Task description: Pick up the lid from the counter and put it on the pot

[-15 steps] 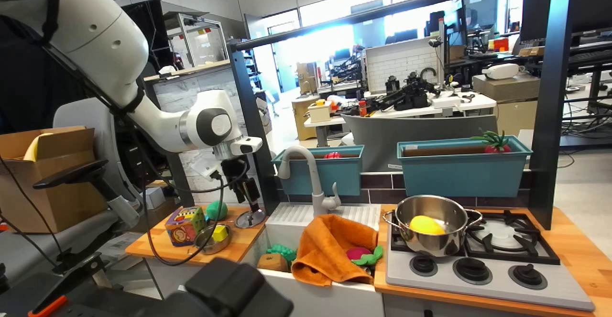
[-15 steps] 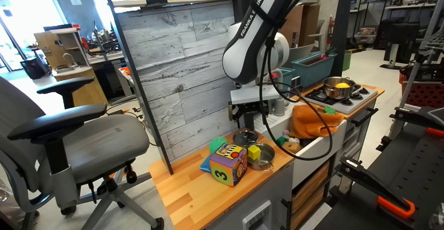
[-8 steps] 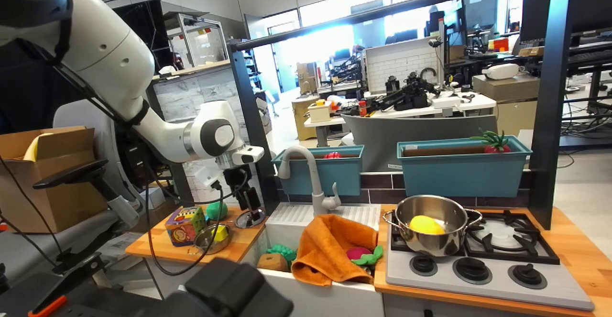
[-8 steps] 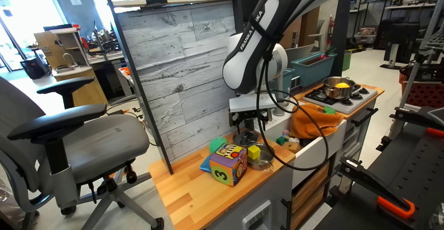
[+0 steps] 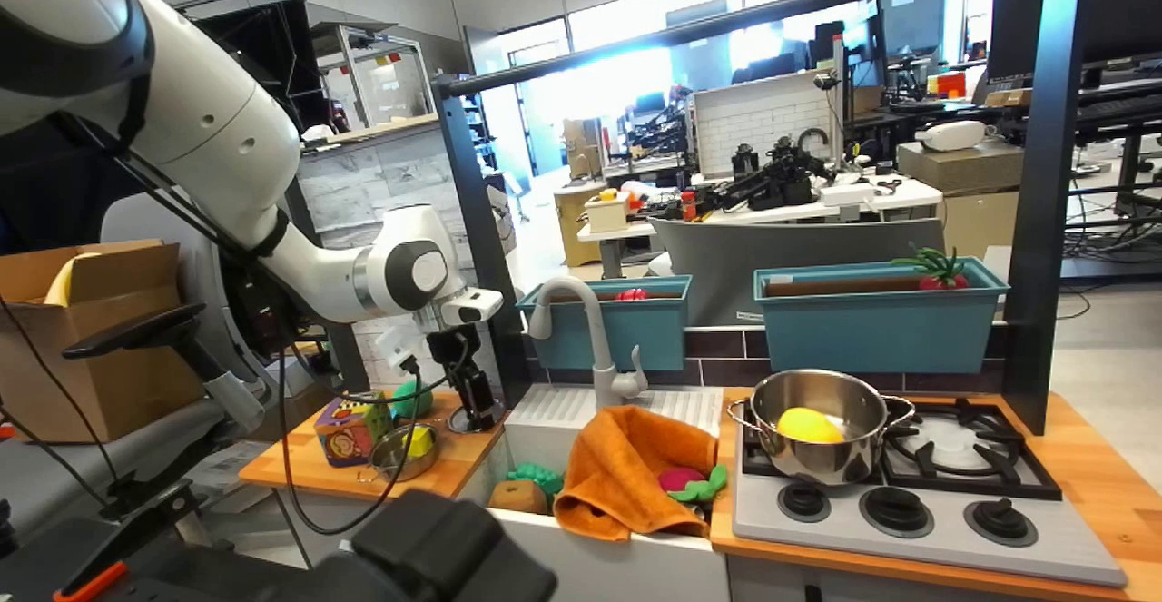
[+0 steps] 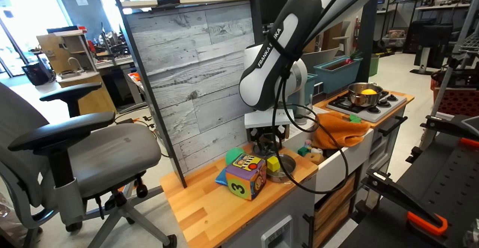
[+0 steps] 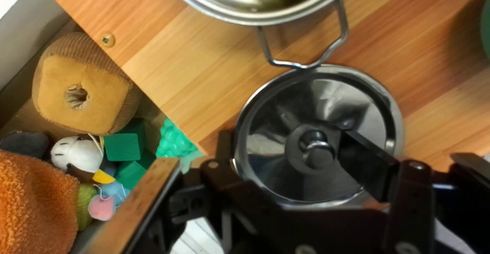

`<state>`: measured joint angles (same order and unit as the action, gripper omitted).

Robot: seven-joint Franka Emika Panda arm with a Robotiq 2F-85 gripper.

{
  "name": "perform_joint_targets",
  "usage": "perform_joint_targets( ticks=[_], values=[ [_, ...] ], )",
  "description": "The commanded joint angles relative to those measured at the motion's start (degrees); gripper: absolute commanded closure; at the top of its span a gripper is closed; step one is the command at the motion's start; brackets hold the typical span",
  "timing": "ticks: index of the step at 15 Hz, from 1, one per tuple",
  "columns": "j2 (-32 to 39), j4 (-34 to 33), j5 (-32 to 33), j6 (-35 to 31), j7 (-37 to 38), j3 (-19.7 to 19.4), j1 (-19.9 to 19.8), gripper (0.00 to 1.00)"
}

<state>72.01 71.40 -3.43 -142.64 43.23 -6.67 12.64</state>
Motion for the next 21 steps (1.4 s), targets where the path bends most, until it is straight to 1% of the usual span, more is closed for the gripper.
perform_joint_targets(
  ticks=[1,2,4,5,6,7,8,9,11,12,13,14,16,21],
  values=[
    [3.8,-8.0,1.5,2.8,-0.2,-1.1,0.7,0.56],
    [3.8,-8.2,1.6,3.4,0.2,-1.1,0.7,0.61],
    [3.7,-8.4,2.1,4.0,0.6,-1.1,0.7,0.62],
    [3.7,-8.4,2.4,4.2,0.9,-1.2,0.8,0.63],
    [3.5,-8.3,2.6,4.4,1.3,-1.3,0.9,0.68],
    [3.2,-8.0,2.9,4.6,1.4,-1.3,0.9,0.77],
    [2.8,-7.5,3.0,4.8,1.6,-1.2,0.8,0.84],
    [2.3,-6.9,3.3,4.7,1.7,-1.1,0.7,0.84],
    [1.2,-5.9,3.7,4.4,2.2,-1.3,0.8,0.92],
    [0.4,-4.8,3.9,4.0,2.2,-1.4,0.8,0.98],
    [-0.5,-3.5,4.0,3.3,2.1,-1.3,0.7,0.99],
    [-1.3,-2.3,3.9,3.0,2.0,-1.2,0.6,0.95],
    [-4.5,2.5,4.0,1.1,1.1,-0.7,0.4,0.95],
    [-16.2,18.9,4.3,-6.3,-4.9,-0.5,1.1,0.95]
  ],
)
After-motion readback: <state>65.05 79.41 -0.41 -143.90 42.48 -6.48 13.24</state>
